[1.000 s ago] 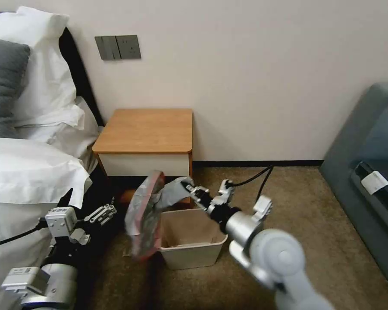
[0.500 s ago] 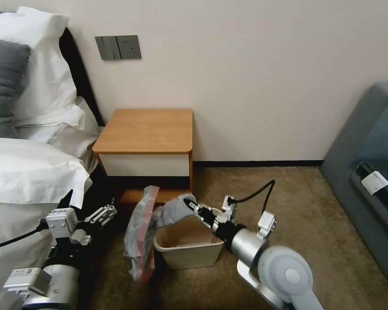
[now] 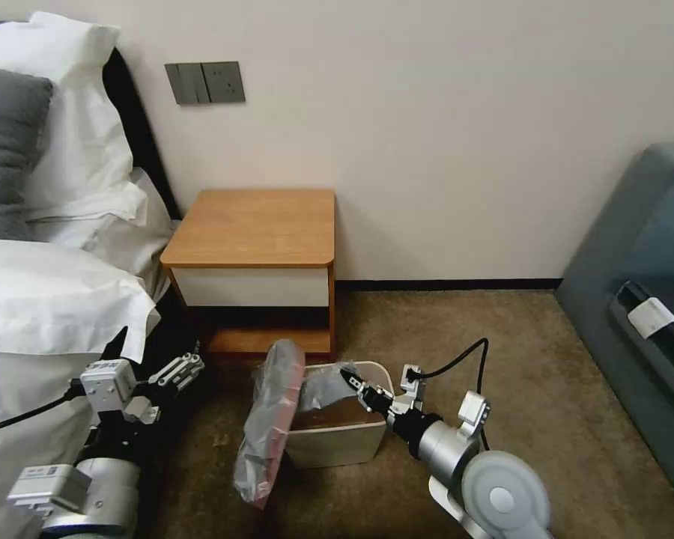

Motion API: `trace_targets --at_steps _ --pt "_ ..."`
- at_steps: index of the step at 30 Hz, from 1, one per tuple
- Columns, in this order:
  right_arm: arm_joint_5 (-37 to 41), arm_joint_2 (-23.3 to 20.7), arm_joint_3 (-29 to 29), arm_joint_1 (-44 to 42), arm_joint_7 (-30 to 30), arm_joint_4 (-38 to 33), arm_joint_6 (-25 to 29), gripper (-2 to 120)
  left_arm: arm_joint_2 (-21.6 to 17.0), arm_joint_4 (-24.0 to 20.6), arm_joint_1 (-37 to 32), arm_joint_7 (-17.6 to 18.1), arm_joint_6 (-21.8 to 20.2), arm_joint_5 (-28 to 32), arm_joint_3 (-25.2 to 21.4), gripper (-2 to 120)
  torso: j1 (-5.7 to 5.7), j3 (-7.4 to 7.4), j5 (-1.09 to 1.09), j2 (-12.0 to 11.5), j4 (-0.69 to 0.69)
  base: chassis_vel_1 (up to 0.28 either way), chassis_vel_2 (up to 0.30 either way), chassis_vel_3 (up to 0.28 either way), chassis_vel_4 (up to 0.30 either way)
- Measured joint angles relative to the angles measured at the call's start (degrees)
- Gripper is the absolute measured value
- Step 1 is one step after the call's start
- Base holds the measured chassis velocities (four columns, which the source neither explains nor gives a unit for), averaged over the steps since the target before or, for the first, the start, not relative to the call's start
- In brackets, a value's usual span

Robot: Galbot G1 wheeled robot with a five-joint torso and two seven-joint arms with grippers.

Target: Pick up the garbage bag from the table and place it over the trash can.

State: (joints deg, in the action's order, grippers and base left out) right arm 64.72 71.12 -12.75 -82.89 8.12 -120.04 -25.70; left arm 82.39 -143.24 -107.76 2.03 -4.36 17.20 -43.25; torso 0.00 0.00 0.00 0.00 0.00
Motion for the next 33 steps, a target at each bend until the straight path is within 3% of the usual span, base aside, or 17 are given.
trace_targets --at_steps 14,33 --pt "-1.28 0.14 -0.27 1.86 1.16 4.61 0.53 0 0.57 0.00 0.38 0.00 0.83 -0.55 0.07 100 0.00 0.00 0.00 0.00 0.00 0.000 0.000 0.000 0.000" --pt "0.20 -1.22 -3.43 -0.15 4.38 0.03 -1.02 71 1.13 0.00 1.25 0.00 0.54 -0.68 0.12 100 0.00 0.00 -0.01 0.00 0.00 0.000 0.000 0.000 0.000"
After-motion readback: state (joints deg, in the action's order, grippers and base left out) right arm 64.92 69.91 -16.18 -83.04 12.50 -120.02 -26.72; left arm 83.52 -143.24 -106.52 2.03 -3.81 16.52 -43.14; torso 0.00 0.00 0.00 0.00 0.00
